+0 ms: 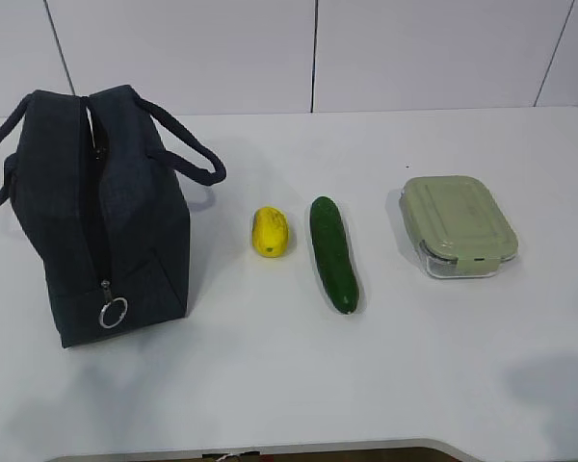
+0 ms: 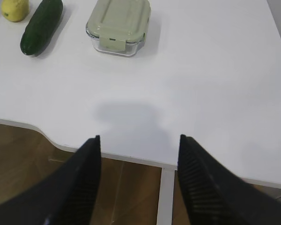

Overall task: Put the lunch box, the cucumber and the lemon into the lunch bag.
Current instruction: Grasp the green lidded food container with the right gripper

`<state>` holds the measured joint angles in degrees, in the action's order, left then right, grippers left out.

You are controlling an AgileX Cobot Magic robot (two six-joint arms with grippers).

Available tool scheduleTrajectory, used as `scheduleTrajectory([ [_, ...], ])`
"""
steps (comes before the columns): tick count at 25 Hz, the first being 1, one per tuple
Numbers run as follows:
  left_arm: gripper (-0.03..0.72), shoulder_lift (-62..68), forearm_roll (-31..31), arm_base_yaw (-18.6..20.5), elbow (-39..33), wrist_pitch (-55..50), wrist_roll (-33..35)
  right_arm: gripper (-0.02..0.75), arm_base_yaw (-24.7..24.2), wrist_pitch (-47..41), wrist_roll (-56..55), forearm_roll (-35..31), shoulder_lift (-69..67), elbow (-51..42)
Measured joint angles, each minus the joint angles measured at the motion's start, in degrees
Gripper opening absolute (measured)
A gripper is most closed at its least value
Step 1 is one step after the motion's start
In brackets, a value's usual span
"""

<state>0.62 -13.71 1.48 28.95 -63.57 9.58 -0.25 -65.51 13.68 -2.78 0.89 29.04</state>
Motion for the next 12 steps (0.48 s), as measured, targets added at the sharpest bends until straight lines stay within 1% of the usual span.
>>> scheduleTrajectory([
  [12,0.369,0.0,0.0,0.0,0.0,0.0,0.0,0.426,0.0,0.0,0.0,0.0,0.0,0.0],
])
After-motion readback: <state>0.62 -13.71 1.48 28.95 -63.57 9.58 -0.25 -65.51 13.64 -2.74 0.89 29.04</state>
